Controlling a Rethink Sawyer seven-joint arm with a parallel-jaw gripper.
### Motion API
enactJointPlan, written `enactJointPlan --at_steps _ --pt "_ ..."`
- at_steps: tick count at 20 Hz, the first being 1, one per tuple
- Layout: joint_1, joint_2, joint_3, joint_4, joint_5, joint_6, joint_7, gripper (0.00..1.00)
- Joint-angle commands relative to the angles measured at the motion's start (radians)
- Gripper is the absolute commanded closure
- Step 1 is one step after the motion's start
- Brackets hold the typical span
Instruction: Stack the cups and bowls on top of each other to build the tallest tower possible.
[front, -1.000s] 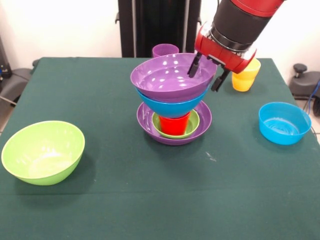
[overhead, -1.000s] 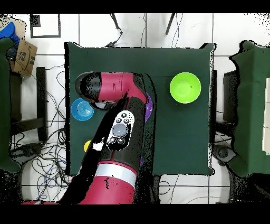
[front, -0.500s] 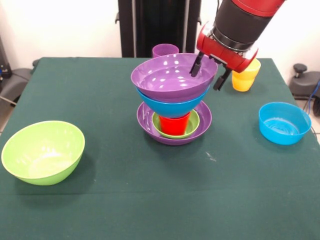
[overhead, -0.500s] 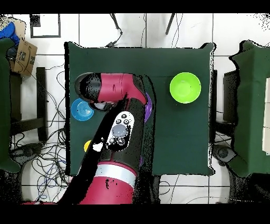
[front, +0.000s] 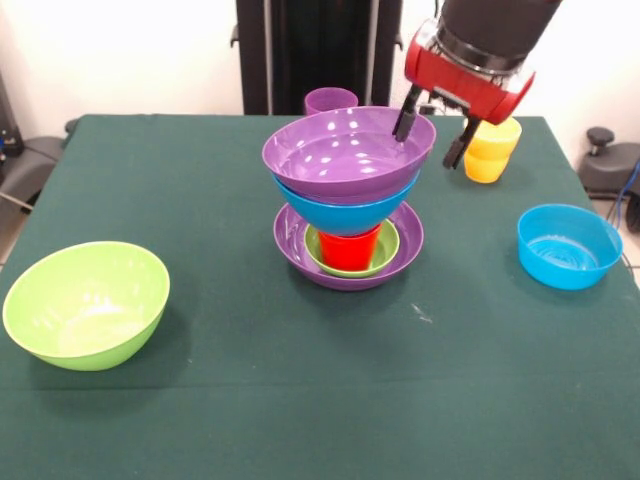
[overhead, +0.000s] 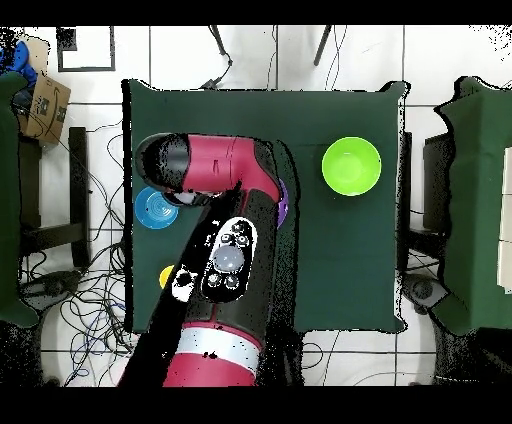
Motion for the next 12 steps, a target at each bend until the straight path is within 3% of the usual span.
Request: enactJointPlan --at_steps 1,5,9,12 --pt "-0.016 -0.032 0.052 -0.021 0.015 0.087 0.103 0.00" --pt "-0.023 -0.042 0.053 -0.031 0.011 0.089 0.095 0.00" --pt "-0.022 -0.053 0.045 -0.071 0.003 0.155 0.092 0.00" --pt "-0.025 -0.057 0.043 -0.070 0.017 0.100 0.123 0.00"
